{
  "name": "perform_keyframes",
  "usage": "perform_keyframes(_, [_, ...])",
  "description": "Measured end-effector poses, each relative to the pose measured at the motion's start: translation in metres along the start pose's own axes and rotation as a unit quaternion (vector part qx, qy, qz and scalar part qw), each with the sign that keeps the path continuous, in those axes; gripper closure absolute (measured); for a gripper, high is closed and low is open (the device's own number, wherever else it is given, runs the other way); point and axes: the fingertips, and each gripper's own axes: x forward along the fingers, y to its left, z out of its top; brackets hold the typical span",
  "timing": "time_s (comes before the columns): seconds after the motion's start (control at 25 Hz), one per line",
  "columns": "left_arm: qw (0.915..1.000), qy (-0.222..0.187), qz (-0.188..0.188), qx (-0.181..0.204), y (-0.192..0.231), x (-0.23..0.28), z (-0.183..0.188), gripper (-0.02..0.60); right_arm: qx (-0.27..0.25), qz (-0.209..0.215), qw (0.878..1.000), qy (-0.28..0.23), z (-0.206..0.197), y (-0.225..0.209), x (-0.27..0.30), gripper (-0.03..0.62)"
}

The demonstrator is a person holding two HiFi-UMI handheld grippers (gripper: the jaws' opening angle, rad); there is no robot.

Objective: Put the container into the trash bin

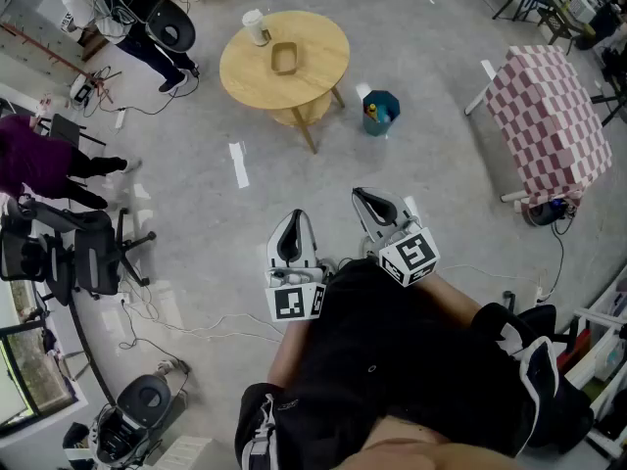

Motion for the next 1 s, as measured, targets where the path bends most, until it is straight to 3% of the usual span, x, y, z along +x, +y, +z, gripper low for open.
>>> perform_keyframes(0.56, [0.9998, 0.004, 0.017, 0.004, 0.004, 0.015, 0.002, 0.572, 0.004, -0.002, 1.000, -0.015, 0.010, -0.021, 0.000, 0.566])
perform_keyframes(1.0, [0.9987, 0.000, 0.049, 0.018, -0.034, 0.035, -0.017, 0.572, 0.017, 0.020, 1.000, -0.004, -0.012, -0.078, -0.027, 0.566])
